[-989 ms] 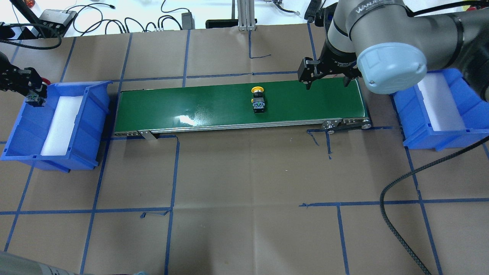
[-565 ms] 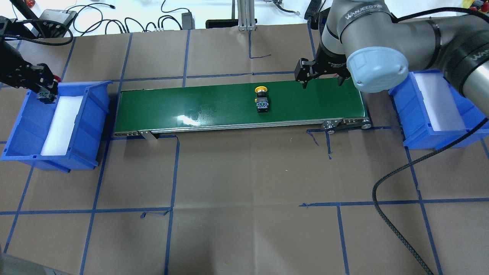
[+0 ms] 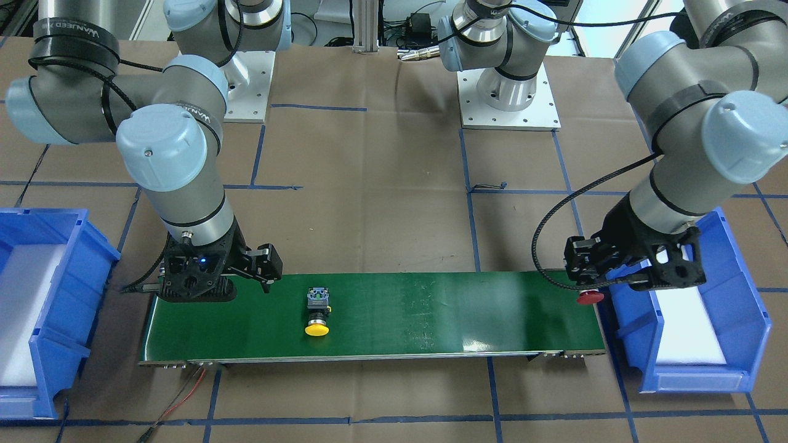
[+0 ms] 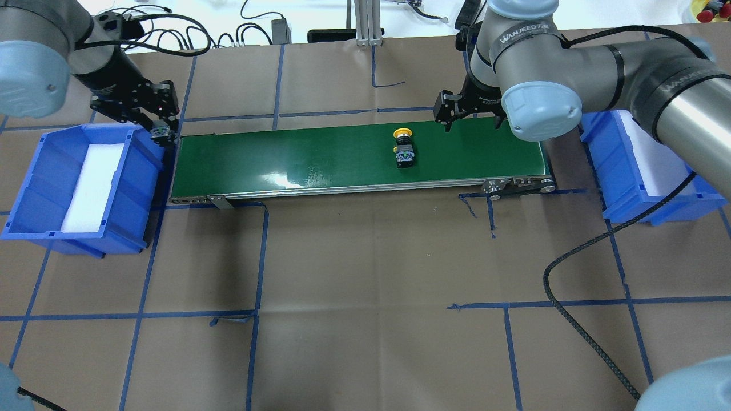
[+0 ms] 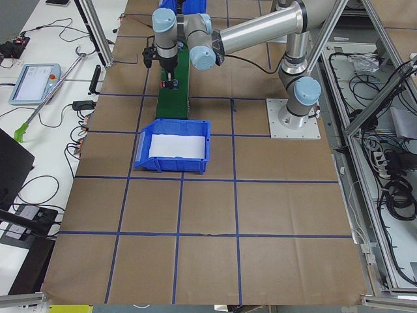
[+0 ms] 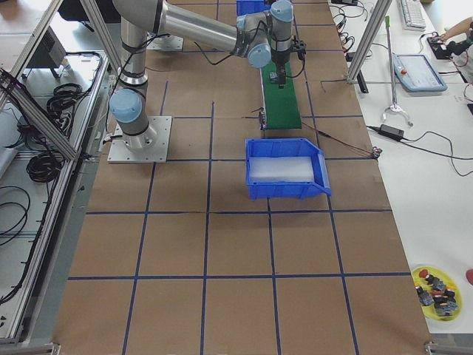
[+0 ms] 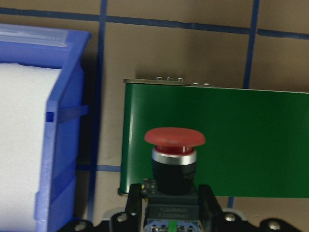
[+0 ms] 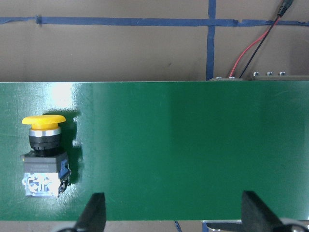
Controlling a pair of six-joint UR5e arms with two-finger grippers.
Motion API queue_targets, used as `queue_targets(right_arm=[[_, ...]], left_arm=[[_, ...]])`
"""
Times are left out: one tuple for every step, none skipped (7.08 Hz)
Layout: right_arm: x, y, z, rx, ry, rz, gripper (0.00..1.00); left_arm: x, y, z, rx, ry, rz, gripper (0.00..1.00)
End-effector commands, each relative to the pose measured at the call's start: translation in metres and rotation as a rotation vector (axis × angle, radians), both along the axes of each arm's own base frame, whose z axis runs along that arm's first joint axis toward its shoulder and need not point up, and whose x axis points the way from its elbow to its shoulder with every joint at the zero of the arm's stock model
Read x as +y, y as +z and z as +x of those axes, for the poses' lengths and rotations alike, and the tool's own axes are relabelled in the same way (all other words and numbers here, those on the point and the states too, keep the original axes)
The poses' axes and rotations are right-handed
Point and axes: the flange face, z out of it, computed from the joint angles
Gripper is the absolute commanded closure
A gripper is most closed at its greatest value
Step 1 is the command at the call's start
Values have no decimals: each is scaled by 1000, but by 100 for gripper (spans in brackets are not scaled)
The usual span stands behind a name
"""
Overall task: Transport two buttons from left to right
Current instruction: 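Lift the red button while the right gripper lowers toward the yellow button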
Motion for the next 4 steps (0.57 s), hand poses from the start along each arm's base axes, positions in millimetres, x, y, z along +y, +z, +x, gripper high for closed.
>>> queue_targets(right_arm=[[-10,-13,1,-4,1,-21,0],[-15,-17,2,-7,2,-39,0],[-20,-23,3,-14,0,-64,0],[-15,-37,6,-53,8,-28,0]], left_arm=[[-2,-39,-12,-2,4,-10,86],[-3,-66,-12,-18,6,-23,86],[0,-84,-10,-42,8,-16,86],[2,-91,-10,-43,9,-13,86]])
